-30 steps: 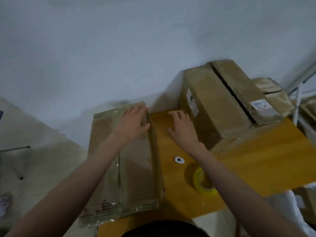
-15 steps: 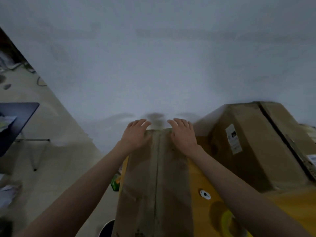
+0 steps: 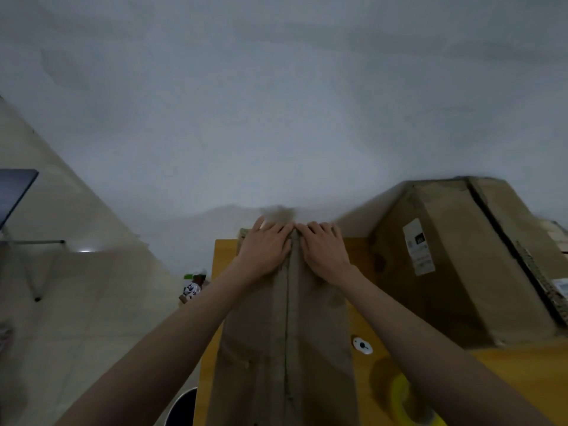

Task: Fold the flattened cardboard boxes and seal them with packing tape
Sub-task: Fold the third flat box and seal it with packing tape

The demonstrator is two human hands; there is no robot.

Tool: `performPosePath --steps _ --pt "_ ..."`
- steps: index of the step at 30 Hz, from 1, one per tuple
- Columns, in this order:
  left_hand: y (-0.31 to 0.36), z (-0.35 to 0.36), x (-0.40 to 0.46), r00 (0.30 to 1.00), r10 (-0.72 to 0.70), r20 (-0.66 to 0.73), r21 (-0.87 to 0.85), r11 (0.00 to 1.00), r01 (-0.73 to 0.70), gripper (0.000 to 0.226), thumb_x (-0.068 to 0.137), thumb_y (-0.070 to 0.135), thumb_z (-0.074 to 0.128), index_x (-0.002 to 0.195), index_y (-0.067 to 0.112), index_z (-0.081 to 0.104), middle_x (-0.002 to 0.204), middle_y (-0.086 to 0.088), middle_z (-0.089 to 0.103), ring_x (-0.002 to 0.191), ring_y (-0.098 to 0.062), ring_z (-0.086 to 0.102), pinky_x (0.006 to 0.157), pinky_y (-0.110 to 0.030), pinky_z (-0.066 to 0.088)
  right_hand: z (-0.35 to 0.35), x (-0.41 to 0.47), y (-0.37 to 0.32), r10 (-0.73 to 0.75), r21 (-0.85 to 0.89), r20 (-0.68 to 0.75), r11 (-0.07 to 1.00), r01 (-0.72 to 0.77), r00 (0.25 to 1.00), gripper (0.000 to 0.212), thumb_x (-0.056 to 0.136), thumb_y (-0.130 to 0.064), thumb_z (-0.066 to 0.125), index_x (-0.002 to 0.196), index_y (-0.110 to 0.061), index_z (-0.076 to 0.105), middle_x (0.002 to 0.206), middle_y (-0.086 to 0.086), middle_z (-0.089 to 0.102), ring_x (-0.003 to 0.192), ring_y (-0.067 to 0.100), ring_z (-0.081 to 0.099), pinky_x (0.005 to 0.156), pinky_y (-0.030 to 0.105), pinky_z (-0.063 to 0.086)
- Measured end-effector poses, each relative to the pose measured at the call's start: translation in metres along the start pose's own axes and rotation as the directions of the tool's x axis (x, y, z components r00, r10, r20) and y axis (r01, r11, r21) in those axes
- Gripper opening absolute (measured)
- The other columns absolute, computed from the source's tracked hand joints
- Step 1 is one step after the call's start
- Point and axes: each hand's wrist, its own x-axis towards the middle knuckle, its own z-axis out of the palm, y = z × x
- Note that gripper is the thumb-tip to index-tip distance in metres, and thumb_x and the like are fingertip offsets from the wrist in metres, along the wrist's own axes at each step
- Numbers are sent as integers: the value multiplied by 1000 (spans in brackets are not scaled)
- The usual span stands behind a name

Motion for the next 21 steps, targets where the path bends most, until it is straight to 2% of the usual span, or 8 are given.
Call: performPosePath --steps 6,13,17,21 --pt "11 -5 14 1000 14 -7 24 1000 -14 39 107 29 24 133 20 51 128 -2 64 124 -23 53 120 -43 16 -2 11 -1 59 36 38 998 -60 998 28 105 -27 31 123 -21 52 121 6 56 114 31 52 103 46 37" --pt "17 -10 37 993 -114 -22 19 993 114 27 99 15 45 104 24 70 112 0 68 122 -18 53 121 -36 11 -10 23 -2 131 72 45 988 -134 990 25 102 -18 42 108 -22 66 105 5 60 105 28 57 97 44 41" --pt "18 -4 37 984 -167 -68 3 986 168 26 97 17 48 98 25 72 104 2 70 120 -17 54 121 -36 10 -11 26 -2 162 63 63 984 -165 985 24 102 -19 43 108 -24 65 107 4 60 106 27 56 99 48 42" --pt "13 -8 36 991 -120 -60 6 993 120 26 98 22 46 100 27 72 107 3 70 128 -15 49 122 -38 8 -14 28 2 146 88 78 984 -153 986 26 103 -21 42 109 -25 68 108 3 61 108 27 55 101 50 38"
